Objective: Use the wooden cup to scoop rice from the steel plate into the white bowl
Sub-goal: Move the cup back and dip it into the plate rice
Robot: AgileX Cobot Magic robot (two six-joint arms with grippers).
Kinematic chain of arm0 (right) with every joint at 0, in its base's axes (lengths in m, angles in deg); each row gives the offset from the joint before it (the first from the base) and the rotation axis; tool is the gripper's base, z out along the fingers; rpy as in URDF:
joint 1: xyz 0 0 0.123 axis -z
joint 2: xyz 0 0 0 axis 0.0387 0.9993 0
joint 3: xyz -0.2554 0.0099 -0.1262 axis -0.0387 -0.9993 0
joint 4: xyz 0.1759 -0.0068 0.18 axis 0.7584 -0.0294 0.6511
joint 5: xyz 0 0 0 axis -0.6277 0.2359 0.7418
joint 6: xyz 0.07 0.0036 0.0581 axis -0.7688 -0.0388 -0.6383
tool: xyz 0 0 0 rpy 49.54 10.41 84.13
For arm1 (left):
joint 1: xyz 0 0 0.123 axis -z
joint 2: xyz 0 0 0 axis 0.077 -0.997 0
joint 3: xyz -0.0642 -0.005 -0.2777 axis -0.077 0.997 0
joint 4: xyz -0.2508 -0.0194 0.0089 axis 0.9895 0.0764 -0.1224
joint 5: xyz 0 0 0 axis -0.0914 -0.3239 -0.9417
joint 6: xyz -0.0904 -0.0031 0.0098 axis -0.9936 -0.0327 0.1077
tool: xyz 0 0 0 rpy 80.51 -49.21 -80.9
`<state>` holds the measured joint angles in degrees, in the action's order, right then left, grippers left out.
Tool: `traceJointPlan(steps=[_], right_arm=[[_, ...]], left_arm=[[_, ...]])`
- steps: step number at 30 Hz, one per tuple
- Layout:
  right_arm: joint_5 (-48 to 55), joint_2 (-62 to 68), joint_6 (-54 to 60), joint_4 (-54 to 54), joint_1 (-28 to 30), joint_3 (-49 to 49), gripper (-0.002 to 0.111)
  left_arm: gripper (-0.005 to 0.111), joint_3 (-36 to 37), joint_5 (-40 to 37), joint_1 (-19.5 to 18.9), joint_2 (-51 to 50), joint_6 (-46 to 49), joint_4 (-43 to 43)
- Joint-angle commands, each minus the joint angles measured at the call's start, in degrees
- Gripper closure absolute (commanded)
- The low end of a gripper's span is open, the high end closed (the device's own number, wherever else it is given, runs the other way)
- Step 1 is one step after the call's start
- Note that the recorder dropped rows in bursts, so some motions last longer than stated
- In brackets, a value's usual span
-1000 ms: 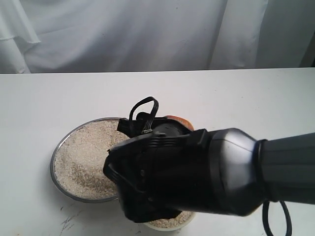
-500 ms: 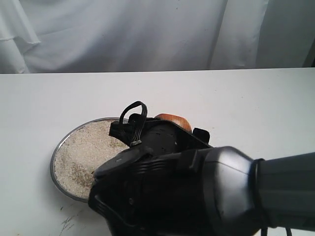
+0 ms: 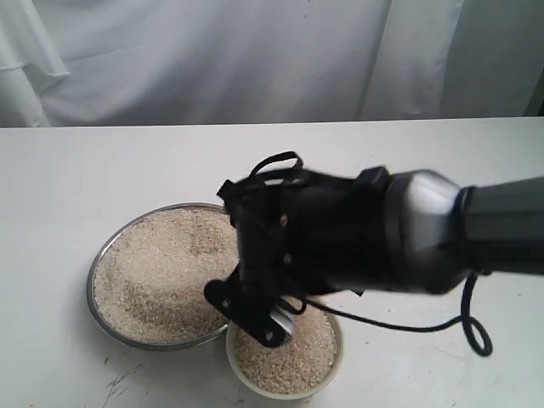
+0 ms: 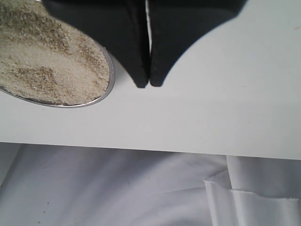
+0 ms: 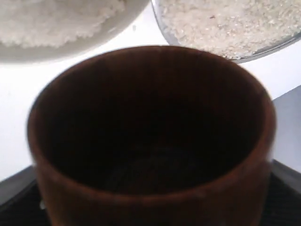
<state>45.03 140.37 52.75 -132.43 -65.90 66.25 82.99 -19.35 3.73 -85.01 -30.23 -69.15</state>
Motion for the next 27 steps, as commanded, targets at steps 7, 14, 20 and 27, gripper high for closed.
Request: traceJointPlan(steps=[7,14,20,27], right_arm=[[-21.9,10.8,9.2,11.3,13.0,15.2,0.108],[-25.0,18.2,13.1,2.8,11.8,25.0,0.108],[-28.4,21.4,13.8,-1.6,9.0,25.2,0.108],[-28.9,24.5,13.9,-2.0,5.1,25.2,0.108]], left_arm=[[0.107,0.3,0.4,0.1,0.3,-0.2,0.0],[0.107,0.3,0.4,0.1,0.3,-0.2,0.0],[0.107,0.3,0.4,0.1,0.3,-0.2,0.0],[0.107,0.3,0.4,0.1,0.3,-0.2,0.0]])
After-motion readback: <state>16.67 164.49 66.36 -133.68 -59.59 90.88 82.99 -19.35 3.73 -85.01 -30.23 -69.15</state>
